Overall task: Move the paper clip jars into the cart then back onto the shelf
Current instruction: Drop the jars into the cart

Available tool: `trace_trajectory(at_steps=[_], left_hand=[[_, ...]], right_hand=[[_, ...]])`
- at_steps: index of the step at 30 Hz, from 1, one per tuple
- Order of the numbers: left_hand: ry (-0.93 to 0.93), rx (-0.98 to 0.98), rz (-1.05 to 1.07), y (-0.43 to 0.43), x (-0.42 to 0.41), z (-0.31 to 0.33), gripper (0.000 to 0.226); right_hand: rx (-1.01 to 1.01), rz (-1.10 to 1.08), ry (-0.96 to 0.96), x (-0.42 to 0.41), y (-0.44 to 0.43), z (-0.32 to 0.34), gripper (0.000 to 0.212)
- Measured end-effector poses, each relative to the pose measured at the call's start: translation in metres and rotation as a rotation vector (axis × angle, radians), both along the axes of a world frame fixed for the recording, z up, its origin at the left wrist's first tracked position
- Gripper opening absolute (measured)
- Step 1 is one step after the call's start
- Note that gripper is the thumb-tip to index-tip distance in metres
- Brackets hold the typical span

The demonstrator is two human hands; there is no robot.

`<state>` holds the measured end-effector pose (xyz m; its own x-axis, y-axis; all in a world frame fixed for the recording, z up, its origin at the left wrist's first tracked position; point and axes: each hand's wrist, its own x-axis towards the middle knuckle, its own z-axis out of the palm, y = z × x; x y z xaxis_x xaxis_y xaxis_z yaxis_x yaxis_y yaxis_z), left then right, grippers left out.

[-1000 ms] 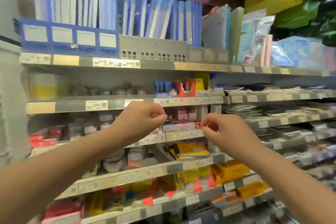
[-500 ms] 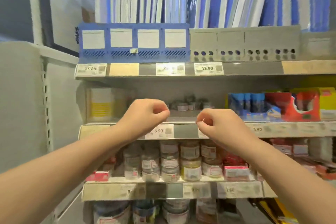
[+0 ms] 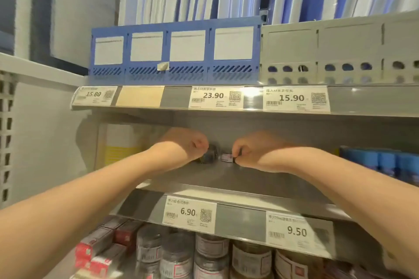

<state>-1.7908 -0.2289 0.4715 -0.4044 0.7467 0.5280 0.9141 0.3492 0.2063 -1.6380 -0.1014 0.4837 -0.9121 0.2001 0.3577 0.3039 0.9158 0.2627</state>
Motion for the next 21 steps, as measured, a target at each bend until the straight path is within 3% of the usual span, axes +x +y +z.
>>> trace_trajectory(at_steps=[3,8,13,18,21], left_hand=[[0.039,0.010,0.017,-0.002,-0.025,0.009,0.020],[0.121,-0.183,-0.022,0.001,-0.058,0.015,0.048],[0.074,-0.415,-0.030,0.035,-0.086,0.018,0.084],[0.021,-0.434,-0.097,0.072,-0.100,0.018,0.091],[0.010,-0.482,0.016,0.086,-0.119,0.012,0.099]], right_hand=[[-0.109,0.034,-0.038,-0.026,-0.003,0.012,0.020],[-0.161,0.059,-0.155,-0.083,0.015,0.021,0.035],[-0.231,0.011,-0.213,-0.127,0.041,0.027,0.059],[-0.271,0.044,-0.240,-0.160,0.060,0.026,0.072],[-0.306,0.081,-0.266,-0.174,0.070,0.021,0.072]])
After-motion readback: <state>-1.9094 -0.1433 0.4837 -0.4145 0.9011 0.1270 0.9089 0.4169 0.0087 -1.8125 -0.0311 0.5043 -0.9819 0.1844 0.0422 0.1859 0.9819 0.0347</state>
